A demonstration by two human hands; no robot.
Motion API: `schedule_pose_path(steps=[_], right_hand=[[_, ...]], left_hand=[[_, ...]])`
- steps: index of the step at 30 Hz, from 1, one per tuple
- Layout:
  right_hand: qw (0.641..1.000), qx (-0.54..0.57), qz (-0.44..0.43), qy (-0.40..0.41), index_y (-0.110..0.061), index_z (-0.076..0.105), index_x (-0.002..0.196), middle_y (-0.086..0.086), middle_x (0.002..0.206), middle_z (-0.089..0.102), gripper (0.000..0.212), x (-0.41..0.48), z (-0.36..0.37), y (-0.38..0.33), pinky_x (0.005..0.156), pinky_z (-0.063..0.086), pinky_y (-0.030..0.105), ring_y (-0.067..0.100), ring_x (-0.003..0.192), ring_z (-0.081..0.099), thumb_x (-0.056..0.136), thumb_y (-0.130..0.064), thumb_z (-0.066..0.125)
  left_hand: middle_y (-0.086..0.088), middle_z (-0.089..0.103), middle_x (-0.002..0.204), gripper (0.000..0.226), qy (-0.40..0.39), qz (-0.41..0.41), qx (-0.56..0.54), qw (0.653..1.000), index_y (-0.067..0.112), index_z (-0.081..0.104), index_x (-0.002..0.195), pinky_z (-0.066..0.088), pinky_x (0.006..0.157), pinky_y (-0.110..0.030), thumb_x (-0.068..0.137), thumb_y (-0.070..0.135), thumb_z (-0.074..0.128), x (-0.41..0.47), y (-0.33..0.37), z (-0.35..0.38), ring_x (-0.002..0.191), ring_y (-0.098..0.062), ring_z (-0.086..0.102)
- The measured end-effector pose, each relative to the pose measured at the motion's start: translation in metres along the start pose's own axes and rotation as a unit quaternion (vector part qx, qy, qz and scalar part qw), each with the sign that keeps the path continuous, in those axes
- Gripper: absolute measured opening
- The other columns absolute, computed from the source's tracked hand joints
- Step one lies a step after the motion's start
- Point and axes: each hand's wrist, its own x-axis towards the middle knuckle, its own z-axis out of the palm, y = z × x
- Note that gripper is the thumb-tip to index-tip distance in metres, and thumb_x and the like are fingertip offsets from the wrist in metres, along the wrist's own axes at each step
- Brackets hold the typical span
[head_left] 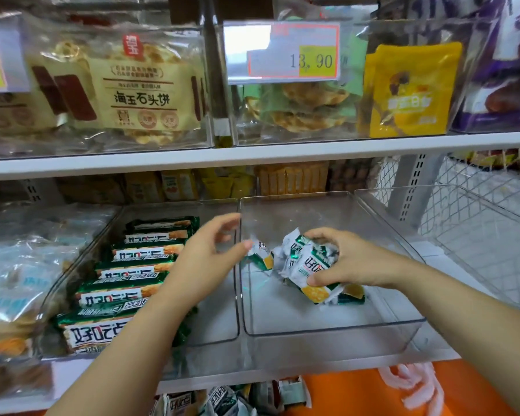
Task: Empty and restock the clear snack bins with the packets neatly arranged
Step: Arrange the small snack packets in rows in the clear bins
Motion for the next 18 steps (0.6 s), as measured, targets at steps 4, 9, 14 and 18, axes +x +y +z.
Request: schedule_pose_path(steps=[4, 9, 14, 18], right_hand=[[0.989, -0.133, -0.005, -0.063, -0.03, 0.043, 0.128, -0.014, 0.108, 0.058, 0.071, 0.041, 0.024, -0.001, 0.066, 0.047, 0.007, 0.001, 0.087, 0.06, 0.069, -0.026, 0.084], [0.981, -0.171, -0.002, -0.094, -0.023, 0.048, 0.121, -0.003, 0.108, 0.063, 0.067, 0.097, 0.046, 0.013, 0.081, 0.055, 0.032, 0.014, 0.094, 0.063, 0.066, -0.017, 0.085], [0.974, -0.191, -0.006, -0.118, -0.015, 0.052, 0.118, -0.004, 0.097, 0.058, 0.064, 0.13, 0.047, 0.023, 0.081, 0.055, 0.032, 0.017, 0.092, 0.062, 0.064, -0.011, 0.086], [0.972, -0.154, 0.043, -0.173, -0.018, 0.044, 0.127, -0.008, 0.098, 0.058, 0.074, 0.144, 0.042, 0.024, 0.077, 0.047, 0.023, 0.015, 0.095, 0.058, 0.066, -0.013, 0.086]], left_hand=[[0.01, 0.056, 0.123, 0.041, -0.014, -0.045, -0.016, 0.999, 0.032, 0.053, 0.129, 0.039, 0.076, -0.006, 0.09, 0.033, 0.063, 0.009, -0.023, 0.01, 0.094, 0.009, 0.053], [0.016, 0.06, 0.104, 0.038, -0.03, -0.074, -0.075, 0.994, 0.036, 0.055, 0.124, 0.038, 0.061, 0.004, 0.088, 0.036, 0.064, 0.016, -0.037, 0.013, 0.074, 0.023, 0.053], [0.007, 0.057, 0.115, 0.036, -0.042, -0.058, -0.087, 0.994, 0.038, 0.054, 0.123, 0.039, 0.059, 0.002, 0.088, 0.034, 0.064, 0.018, -0.041, 0.014, 0.074, 0.022, 0.054], [0.005, 0.054, 0.118, 0.035, -0.047, -0.049, -0.093, 0.993, 0.038, 0.051, 0.121, 0.04, 0.056, 0.0, 0.088, 0.033, 0.063, 0.018, -0.04, 0.014, 0.073, 0.024, 0.052]])
